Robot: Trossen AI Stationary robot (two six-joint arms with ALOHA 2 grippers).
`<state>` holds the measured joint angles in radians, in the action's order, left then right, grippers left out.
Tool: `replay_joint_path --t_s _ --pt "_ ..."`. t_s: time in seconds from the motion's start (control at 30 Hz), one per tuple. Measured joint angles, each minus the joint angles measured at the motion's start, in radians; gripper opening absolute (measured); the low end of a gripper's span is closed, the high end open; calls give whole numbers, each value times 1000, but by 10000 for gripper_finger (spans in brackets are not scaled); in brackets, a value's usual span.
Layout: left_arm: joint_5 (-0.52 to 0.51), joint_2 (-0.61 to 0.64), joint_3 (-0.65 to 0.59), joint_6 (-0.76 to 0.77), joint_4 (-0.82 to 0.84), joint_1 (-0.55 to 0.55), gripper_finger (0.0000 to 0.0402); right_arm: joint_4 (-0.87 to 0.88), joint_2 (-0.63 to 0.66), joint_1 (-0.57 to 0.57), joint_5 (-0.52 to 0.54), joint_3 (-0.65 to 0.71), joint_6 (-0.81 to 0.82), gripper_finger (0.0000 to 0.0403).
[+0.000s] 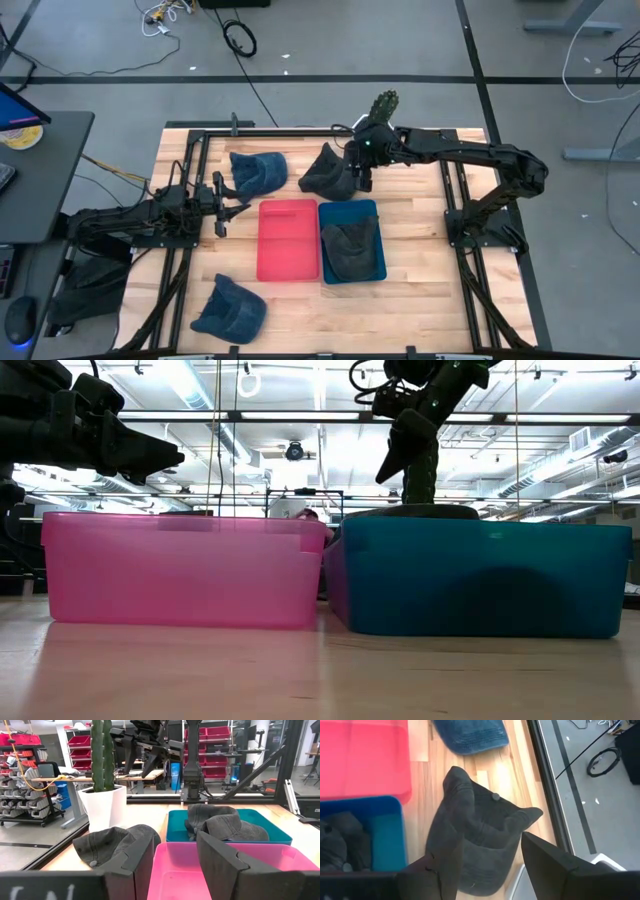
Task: Pick & Place hat
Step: Put the black cap into the blue bin
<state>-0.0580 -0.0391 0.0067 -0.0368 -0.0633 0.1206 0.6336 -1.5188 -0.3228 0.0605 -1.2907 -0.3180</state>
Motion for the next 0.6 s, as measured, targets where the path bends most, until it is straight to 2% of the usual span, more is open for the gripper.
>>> replay_joint_path --t_s 0.6 --pt "0 0 0 0 0 0 156 -51 0 -71 -1 0 -51 204"
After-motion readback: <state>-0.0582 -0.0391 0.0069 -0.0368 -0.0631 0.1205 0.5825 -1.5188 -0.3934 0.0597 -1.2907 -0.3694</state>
